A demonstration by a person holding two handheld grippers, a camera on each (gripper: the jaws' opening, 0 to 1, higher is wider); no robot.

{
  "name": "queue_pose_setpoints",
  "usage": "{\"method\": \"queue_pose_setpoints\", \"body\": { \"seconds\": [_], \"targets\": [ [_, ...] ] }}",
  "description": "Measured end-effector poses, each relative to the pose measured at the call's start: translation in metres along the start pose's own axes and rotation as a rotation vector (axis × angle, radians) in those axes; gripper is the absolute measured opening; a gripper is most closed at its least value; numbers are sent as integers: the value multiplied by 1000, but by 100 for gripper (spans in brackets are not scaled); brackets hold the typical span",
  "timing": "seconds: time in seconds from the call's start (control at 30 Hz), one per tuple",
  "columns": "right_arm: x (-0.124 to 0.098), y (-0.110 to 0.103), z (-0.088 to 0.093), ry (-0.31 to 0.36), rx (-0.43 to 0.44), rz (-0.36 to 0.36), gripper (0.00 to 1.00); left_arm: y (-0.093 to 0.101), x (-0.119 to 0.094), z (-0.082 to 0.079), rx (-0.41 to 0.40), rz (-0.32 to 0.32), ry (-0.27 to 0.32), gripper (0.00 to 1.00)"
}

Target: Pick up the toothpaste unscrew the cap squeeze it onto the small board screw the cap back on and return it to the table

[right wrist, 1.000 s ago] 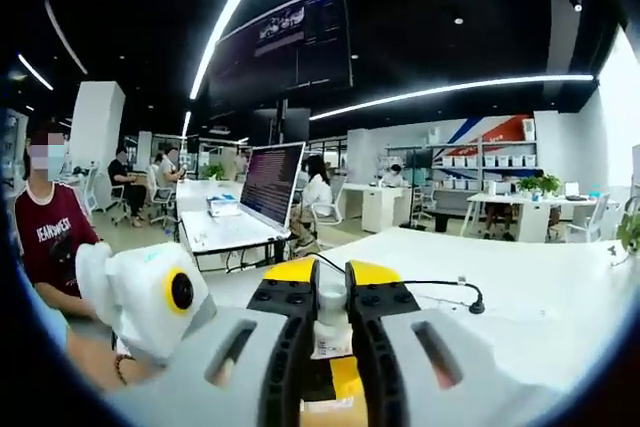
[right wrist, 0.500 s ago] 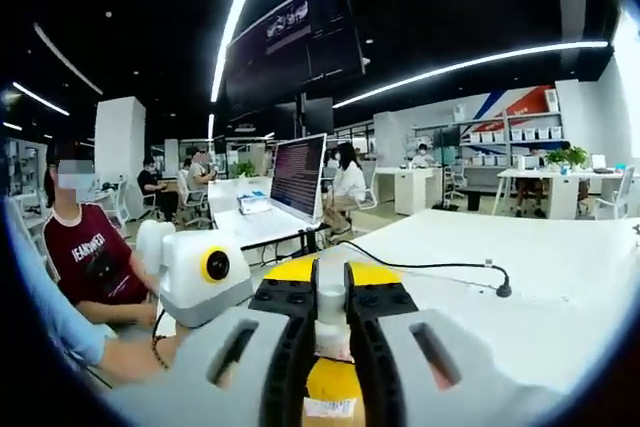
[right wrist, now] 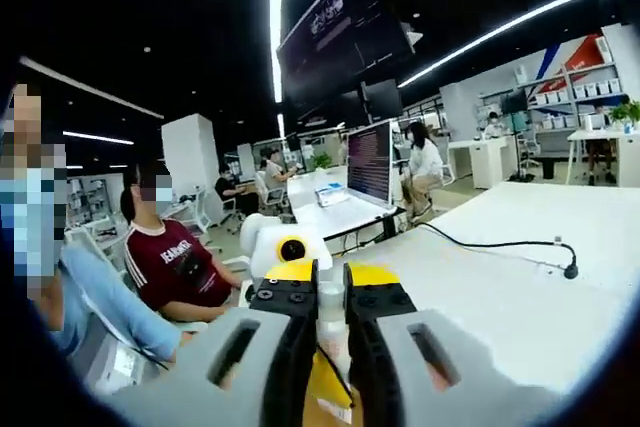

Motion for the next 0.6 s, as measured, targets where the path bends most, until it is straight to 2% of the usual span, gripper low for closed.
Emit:
{"method": "queue_pose_setpoints", "body": {
  "seconds": [0.07,0.13,0.17,0.23,0.37,0.4,0.43,0.47,0.5,0.53,0.57,0.6],
  "targets": [
    [-2,0,0,-8,9,-61,7,3,0,0,-10,48,-4,3],
    [-3,-4,2,-12,22,-114,7,9,2,2,-44,126,0,3],
    [-4,-8,2,-7,31,-164,7,11,2,2,-60,177,5,3],
    [-4,-8,1,8,80,-257,7,17,3,2,-62,236,14,3],
    [-2,-13,5,28,158,-447,7,30,4,3,-128,441,33,3],
    [0,-13,5,45,171,-471,8,32,6,3,-139,465,50,3],
    [2,-12,5,67,183,-473,8,30,7,2,-149,461,76,3],
    [2,-9,5,87,137,-443,9,26,7,2,-135,403,86,3],
    [1,-6,6,78,68,-422,10,22,6,2,-89,318,58,3],
    [0,-3,5,101,25,-371,11,18,5,1,-28,230,66,3],
    [-1,0,6,137,-76,-328,11,15,5,0,-27,140,56,3],
    [-4,6,5,153,-183,-272,12,11,6,-1,15,24,53,3]
  ]
}}
Point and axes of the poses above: the point that each gripper's makers call its tool centre point, and the gripper's own axes: x roughly forward along the fingers, y roughly to its right, z roughly out of its underside, the point moved 10 cm from there along -x, roughly backward along the fingers, and after that the axes turned 5 degrees about -y, right-handed, at the moved point
